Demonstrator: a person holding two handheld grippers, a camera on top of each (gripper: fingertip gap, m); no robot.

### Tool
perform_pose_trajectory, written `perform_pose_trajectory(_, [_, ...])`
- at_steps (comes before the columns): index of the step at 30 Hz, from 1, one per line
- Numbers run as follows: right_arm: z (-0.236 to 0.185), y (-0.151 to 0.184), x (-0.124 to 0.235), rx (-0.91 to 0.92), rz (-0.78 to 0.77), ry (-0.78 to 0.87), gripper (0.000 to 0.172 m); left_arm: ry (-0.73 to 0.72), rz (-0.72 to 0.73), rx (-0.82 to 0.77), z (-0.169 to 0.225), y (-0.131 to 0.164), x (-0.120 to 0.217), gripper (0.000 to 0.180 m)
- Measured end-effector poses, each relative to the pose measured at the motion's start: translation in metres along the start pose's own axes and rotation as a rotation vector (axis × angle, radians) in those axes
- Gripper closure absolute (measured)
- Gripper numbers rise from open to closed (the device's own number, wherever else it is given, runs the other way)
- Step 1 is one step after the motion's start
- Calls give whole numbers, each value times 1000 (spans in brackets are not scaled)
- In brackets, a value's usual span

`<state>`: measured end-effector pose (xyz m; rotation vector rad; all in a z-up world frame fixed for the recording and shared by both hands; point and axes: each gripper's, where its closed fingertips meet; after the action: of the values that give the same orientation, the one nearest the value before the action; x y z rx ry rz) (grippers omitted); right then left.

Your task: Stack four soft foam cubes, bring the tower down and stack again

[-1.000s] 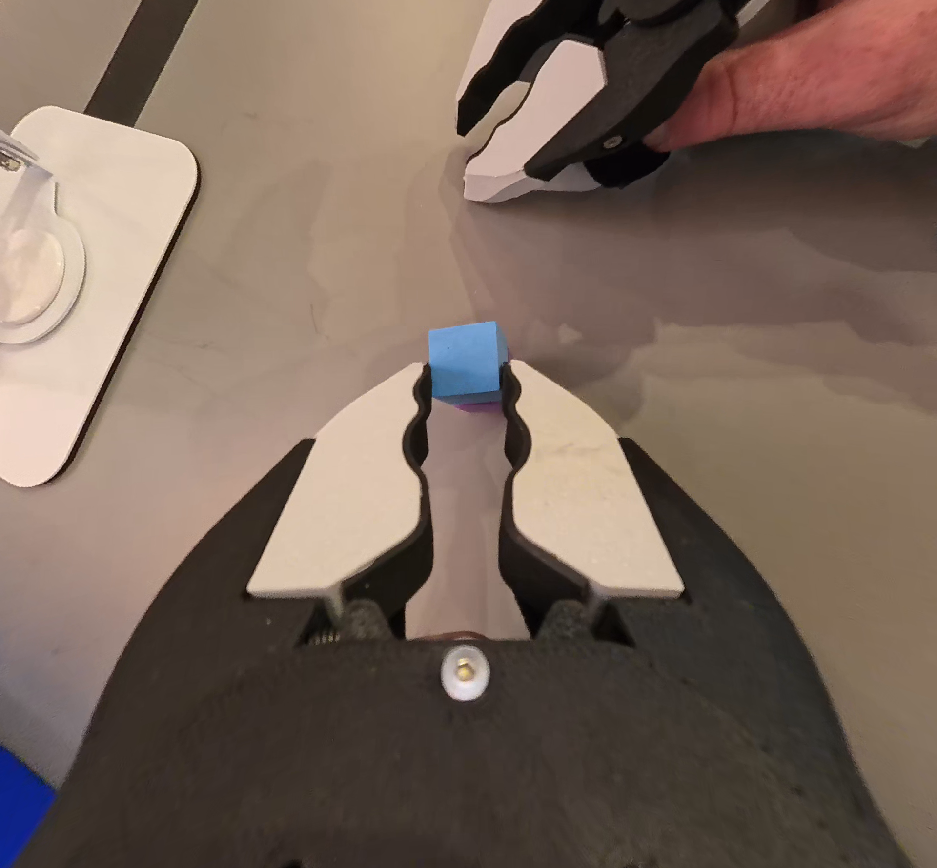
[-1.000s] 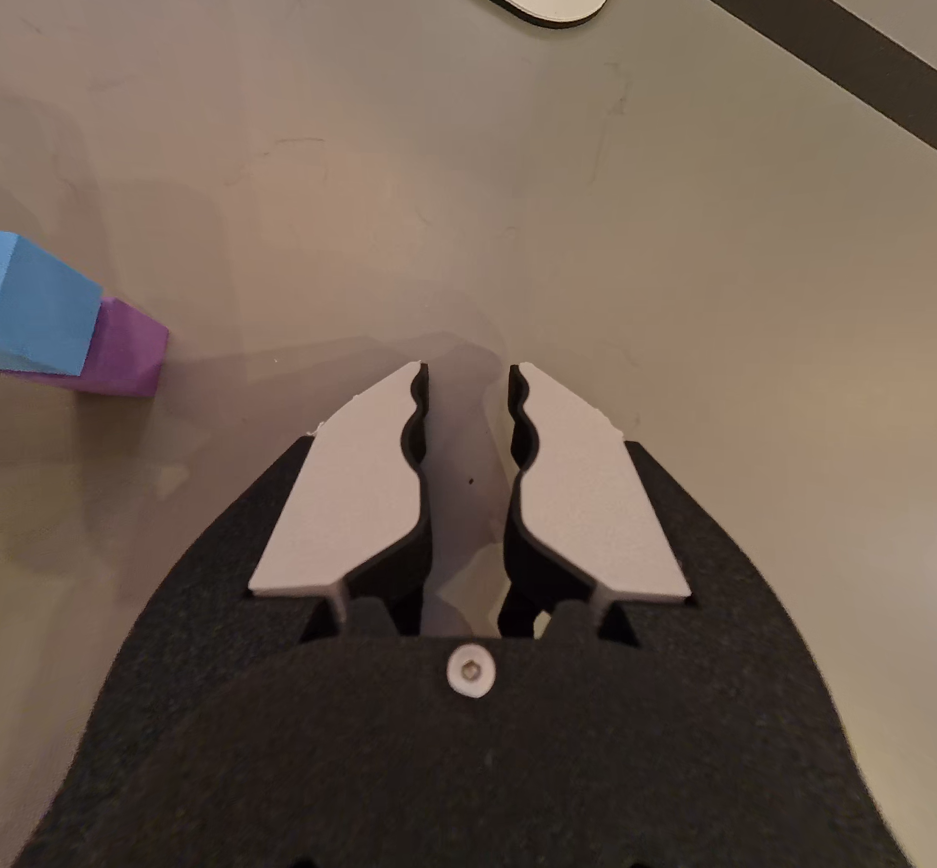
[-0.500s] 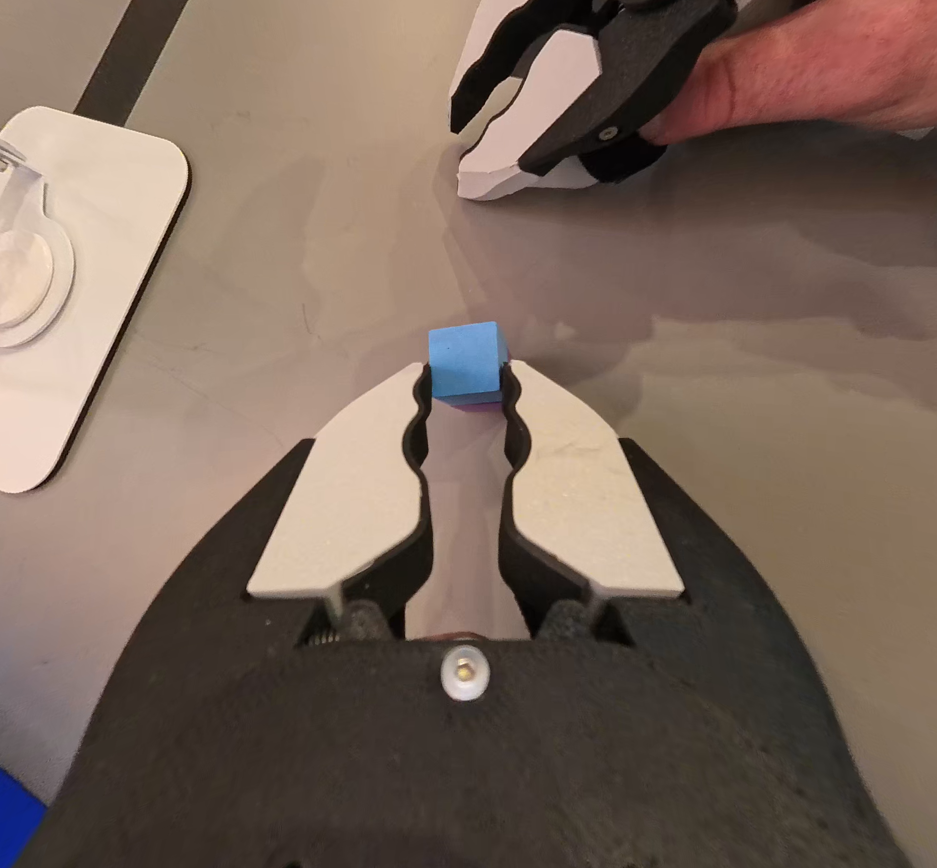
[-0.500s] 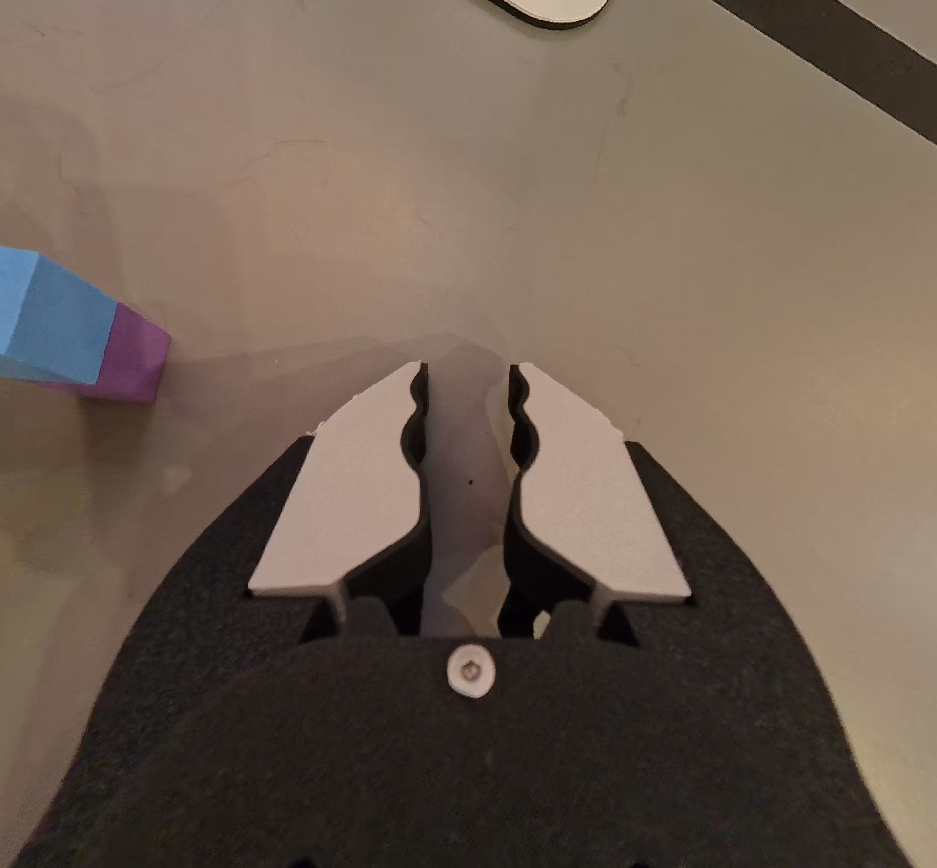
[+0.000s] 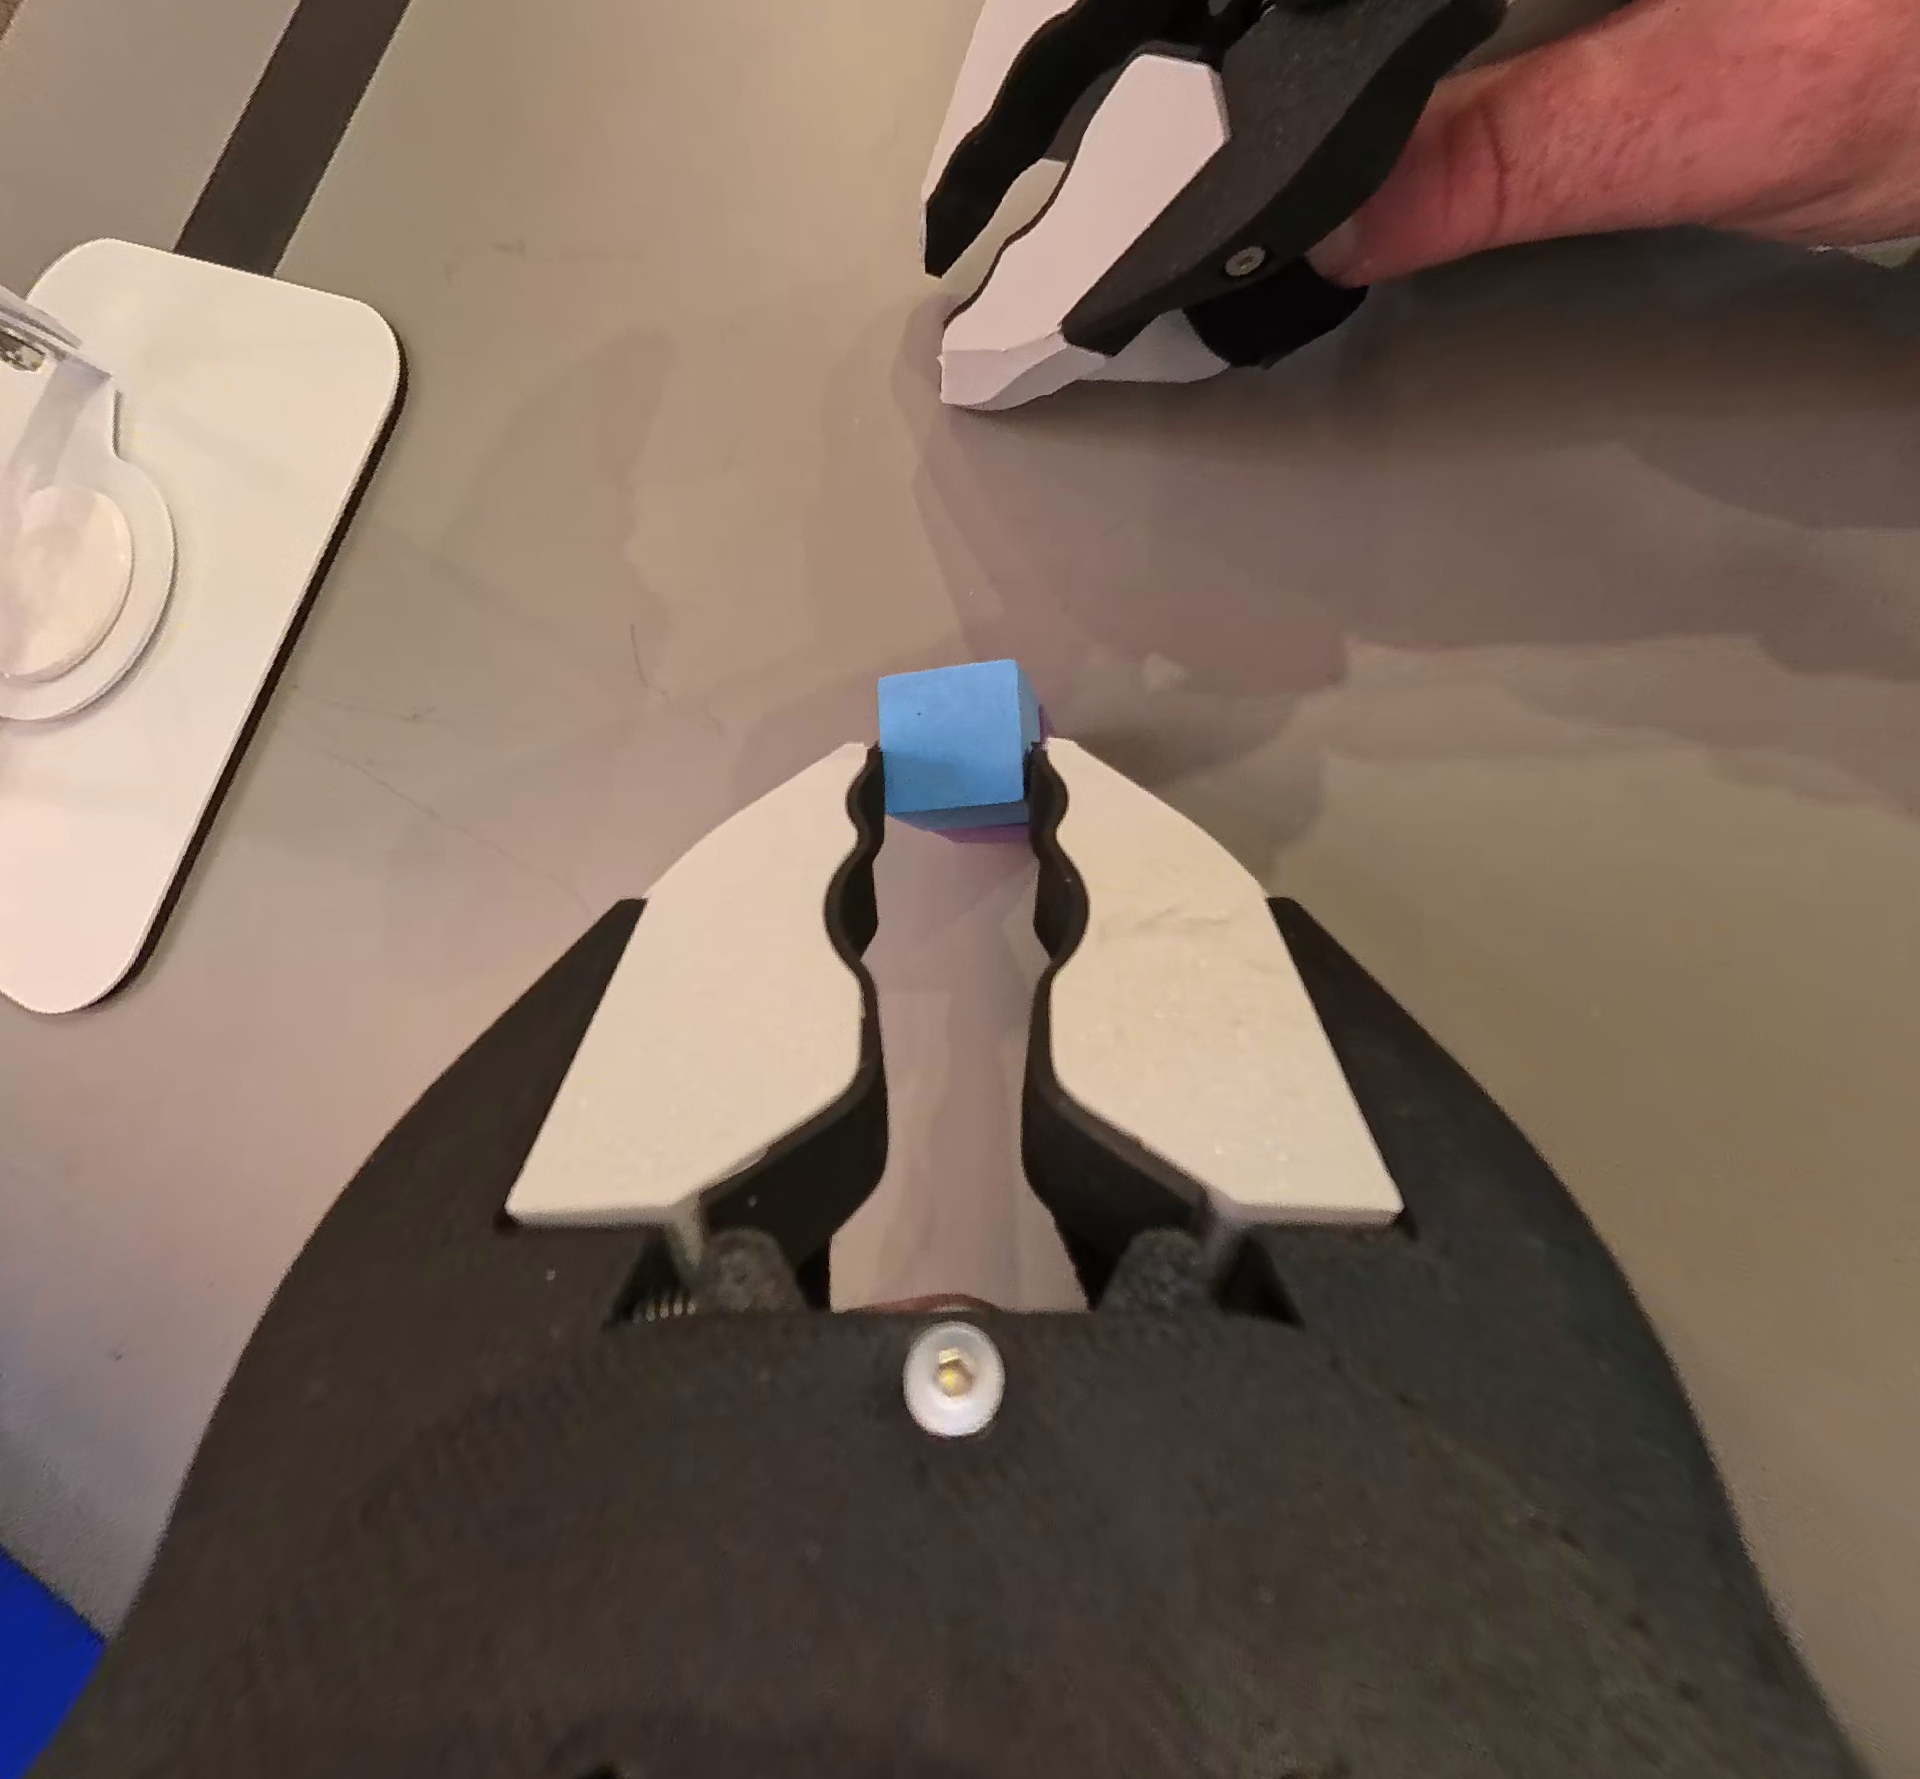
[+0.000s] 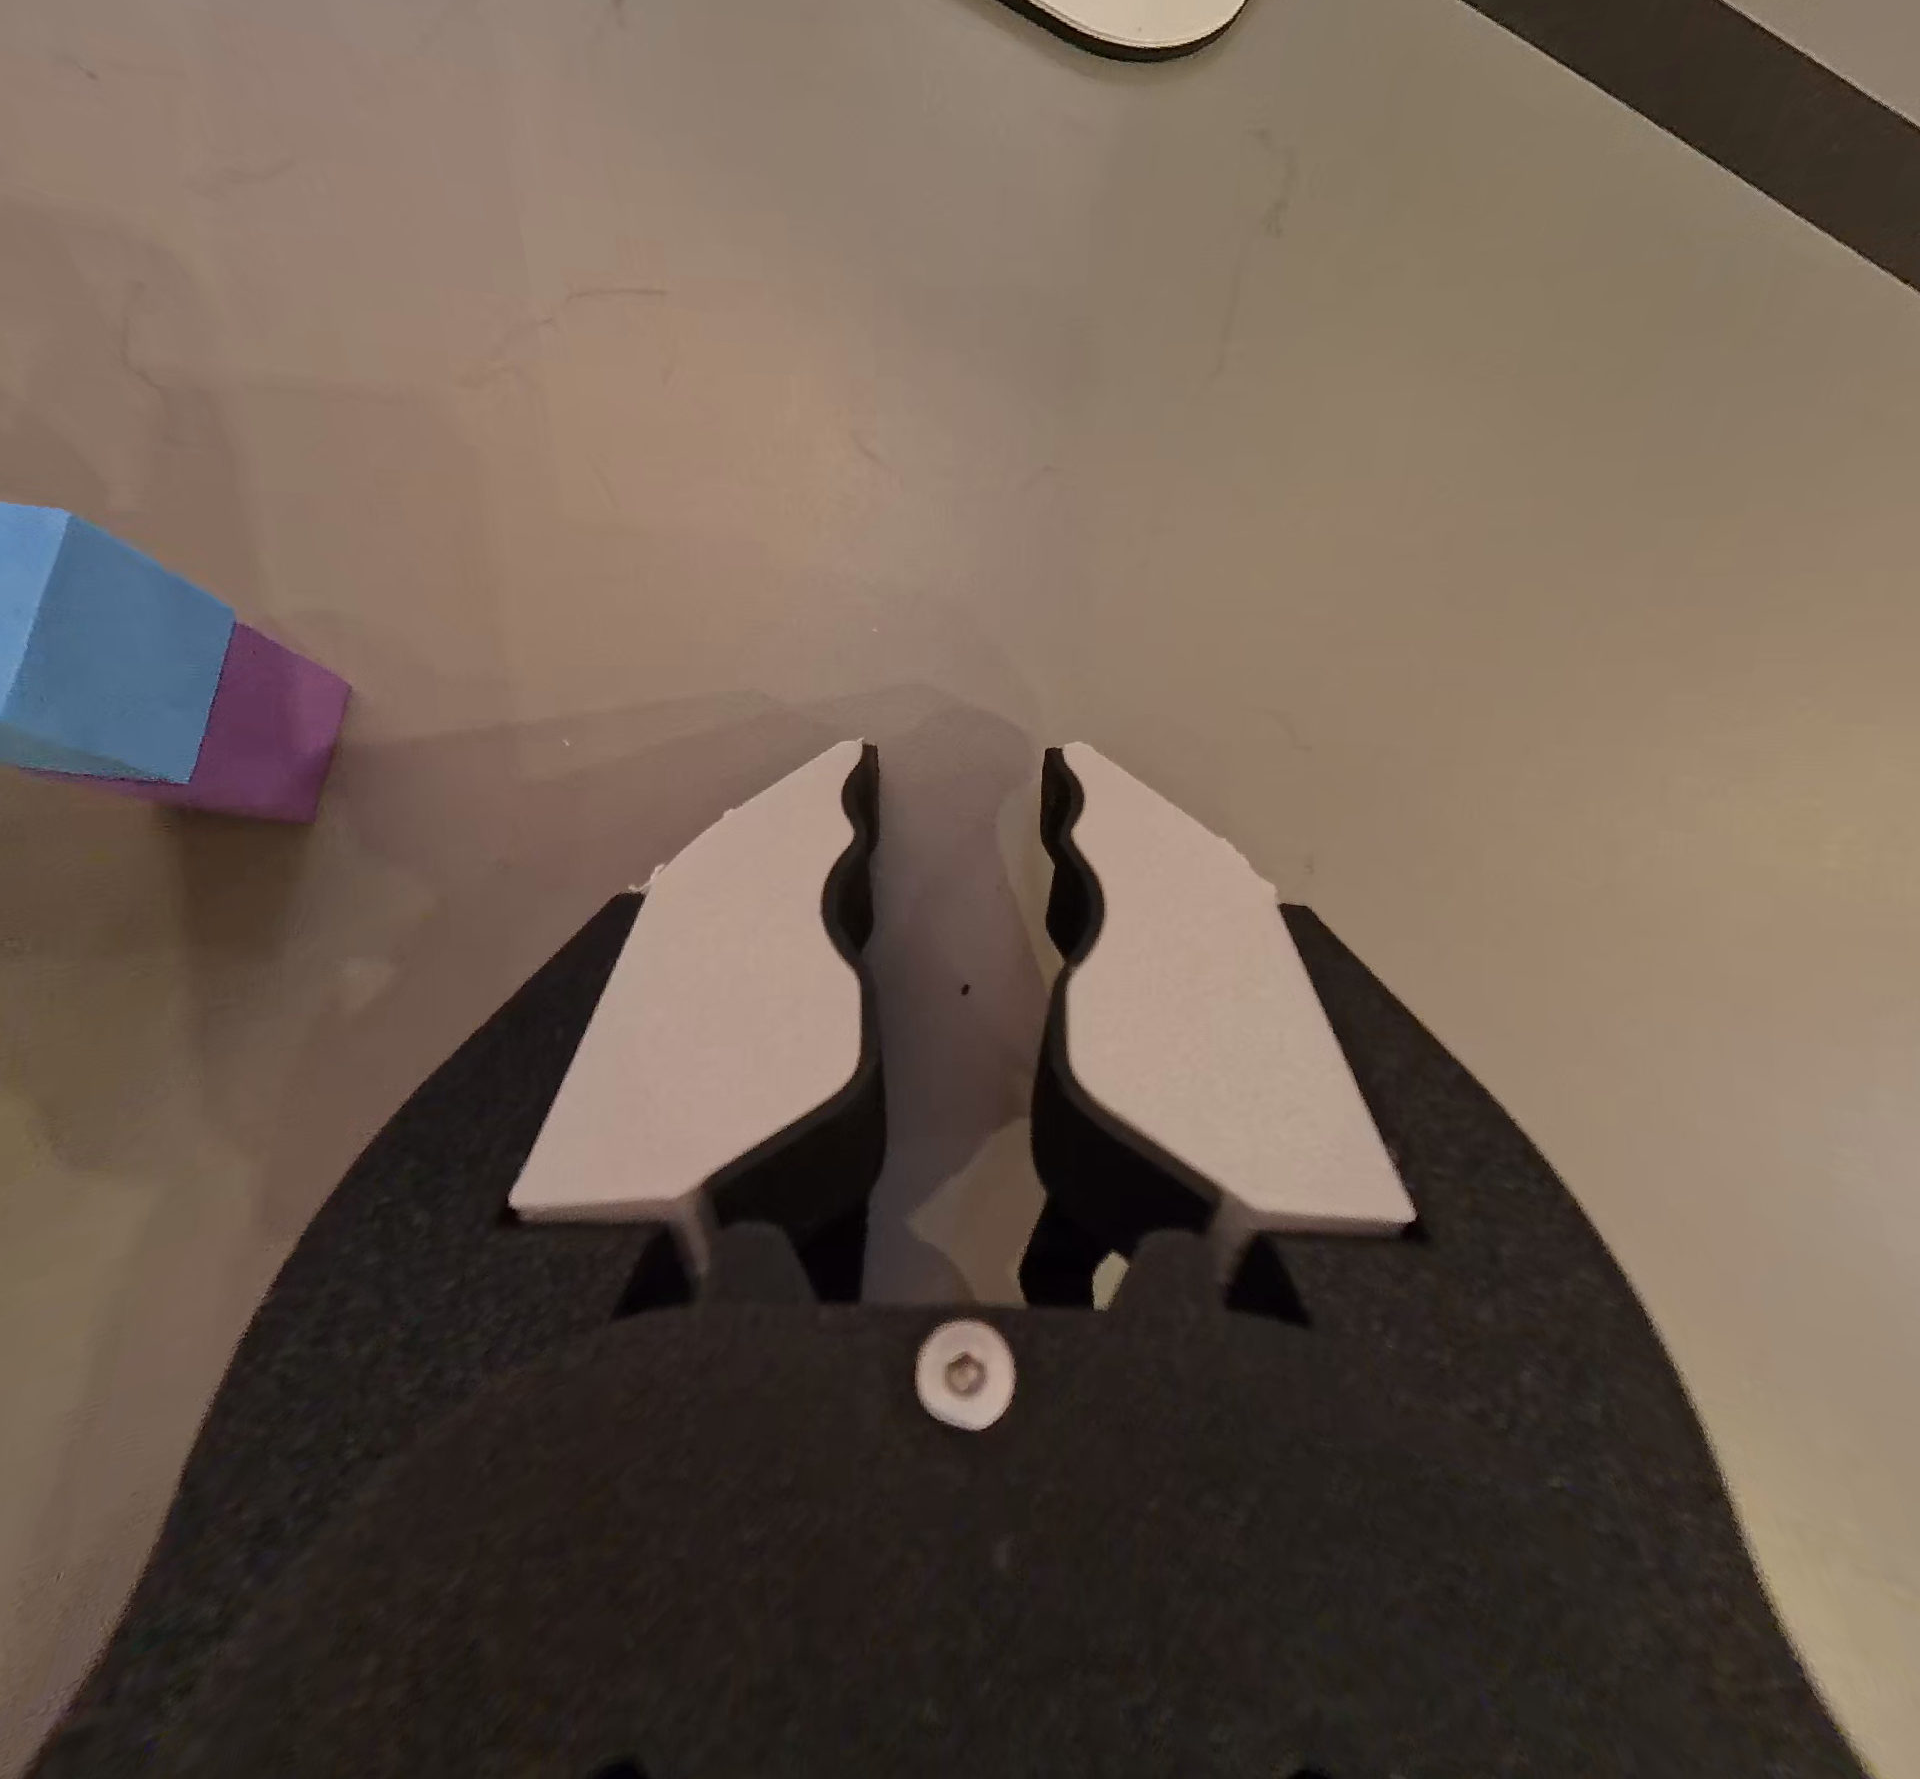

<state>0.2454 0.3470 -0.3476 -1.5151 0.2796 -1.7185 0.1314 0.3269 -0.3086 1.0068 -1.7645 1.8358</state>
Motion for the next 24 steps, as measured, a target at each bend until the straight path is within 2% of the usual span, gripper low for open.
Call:
perform_pose_trajectory(21, [-1, -1, 0, -2, 4, -3, 143, 4, 4, -18, 2, 1, 1, 154])
perform_pose_trajectory(24, [-1, -1, 0, -2, 4, -3, 143, 0, 4, -13, 1, 1, 0, 147])
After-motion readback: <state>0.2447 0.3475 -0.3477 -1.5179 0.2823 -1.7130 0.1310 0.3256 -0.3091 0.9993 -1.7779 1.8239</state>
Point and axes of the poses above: each gripper's, where its closed fingertips meet, x back along the fingers, y out of its underside, z = x × y across the jaws, and after that the axes turned 12 degrees about x, right-handed
